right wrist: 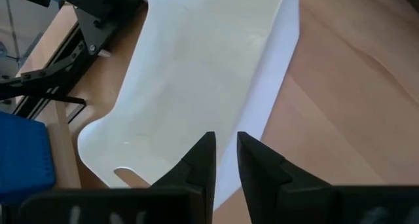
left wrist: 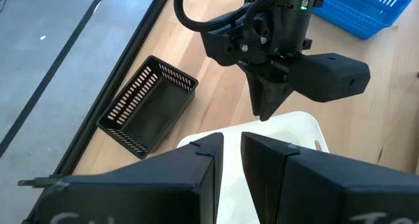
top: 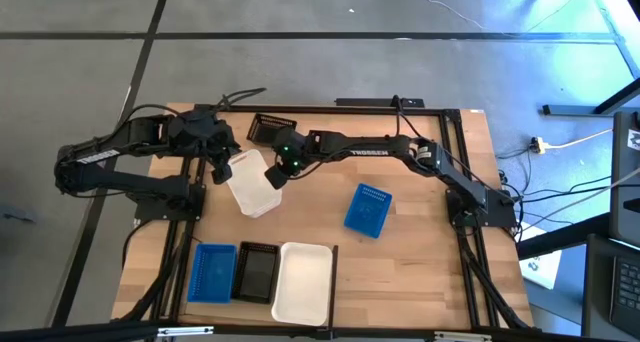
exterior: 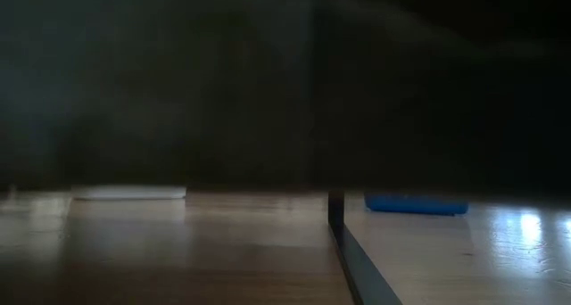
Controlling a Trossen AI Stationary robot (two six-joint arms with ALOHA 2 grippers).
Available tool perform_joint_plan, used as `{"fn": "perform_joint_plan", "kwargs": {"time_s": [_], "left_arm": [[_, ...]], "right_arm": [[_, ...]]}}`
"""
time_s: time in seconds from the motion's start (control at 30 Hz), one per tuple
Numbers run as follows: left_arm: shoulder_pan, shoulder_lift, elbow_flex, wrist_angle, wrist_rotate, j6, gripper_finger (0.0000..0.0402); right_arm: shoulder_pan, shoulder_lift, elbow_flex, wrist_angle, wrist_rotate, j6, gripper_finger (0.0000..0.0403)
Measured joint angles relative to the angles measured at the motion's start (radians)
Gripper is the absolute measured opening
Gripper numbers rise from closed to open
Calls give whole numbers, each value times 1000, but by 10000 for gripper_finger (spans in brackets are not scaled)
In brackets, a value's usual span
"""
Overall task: Stack baskets on shelf by color
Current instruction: Stack the white bin on top of the white bins on the shelf
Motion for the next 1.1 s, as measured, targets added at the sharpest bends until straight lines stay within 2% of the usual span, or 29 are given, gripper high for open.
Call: {"fn": "perform_joint_plan", "kwargs": {"time_s": [0.1,0.27,0.43,0.67,0.87,1.1], "left_arm": [[0,0,0,0,0,0,47],[0,0,0,0,0,0,47],[0,0,0,0,0,0,47],[0,0,0,0,0,0,47],[0,0,0,0,0,0,47],[0,0,0,0,0,4,47]], "right_arm": [[0,6,1,5,-3,1,62],[0,35,2,15,-76,26,62],[0,51,4,28,-83,-4,62],[0,58,4,63,-70,-80,62],[0,70,-2,39,-10,-81,62],[0,70,-2,40,-11,-92,58]]}}
